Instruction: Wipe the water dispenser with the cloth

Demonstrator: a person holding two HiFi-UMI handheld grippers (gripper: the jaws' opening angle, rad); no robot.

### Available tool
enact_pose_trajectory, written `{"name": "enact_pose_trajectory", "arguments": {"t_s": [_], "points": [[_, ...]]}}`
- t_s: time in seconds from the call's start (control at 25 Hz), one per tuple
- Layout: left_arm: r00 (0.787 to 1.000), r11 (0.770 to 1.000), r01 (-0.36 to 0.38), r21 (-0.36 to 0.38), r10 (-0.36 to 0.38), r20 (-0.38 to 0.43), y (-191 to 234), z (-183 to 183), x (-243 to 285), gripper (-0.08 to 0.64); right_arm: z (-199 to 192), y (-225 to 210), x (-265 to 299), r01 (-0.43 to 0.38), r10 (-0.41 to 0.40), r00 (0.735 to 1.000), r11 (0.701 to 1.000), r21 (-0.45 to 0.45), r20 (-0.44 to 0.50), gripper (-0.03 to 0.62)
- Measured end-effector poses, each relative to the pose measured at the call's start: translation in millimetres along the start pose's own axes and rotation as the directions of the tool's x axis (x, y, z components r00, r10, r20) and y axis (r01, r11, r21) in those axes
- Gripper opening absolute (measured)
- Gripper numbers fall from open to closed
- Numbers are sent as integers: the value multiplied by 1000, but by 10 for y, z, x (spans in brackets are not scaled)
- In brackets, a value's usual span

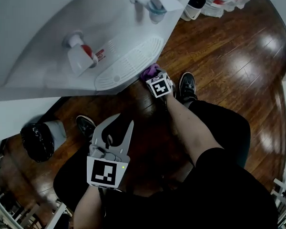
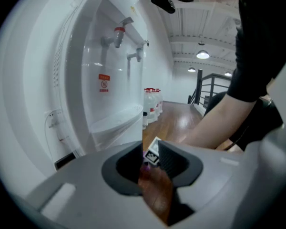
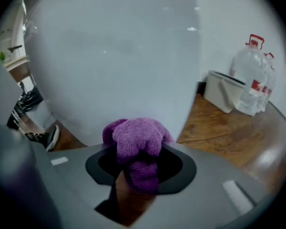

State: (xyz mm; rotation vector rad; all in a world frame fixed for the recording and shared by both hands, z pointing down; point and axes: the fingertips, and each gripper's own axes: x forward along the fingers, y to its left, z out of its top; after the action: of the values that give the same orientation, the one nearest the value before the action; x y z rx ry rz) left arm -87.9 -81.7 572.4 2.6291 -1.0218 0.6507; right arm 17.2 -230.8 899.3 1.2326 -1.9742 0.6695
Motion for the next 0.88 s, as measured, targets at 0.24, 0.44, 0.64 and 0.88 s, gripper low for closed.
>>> {"name": "enact_pose_trajectory", "arguments": {"t_s": [0.24,0.44,0.64,0.88], "points": [[1000,1000,-1,-23,2,25,-30,28,-43,126,-47,1873,214,-278,277,961,960,-38,-19,169],[999,999,7,-50,-5,33,-40,71,-42,124,-141,2306,326,-357,356,934,934,-23,-30,169],[999,995,45,-93,-44,12,-96,11,-33,126,-389,1278,472,-220,213,974,971,-99,-80,169],[999,993,45,-109,-45,1,-64,27,3,126,-285,-677,345,112,-112,991,994,-18,-67,169]]}}
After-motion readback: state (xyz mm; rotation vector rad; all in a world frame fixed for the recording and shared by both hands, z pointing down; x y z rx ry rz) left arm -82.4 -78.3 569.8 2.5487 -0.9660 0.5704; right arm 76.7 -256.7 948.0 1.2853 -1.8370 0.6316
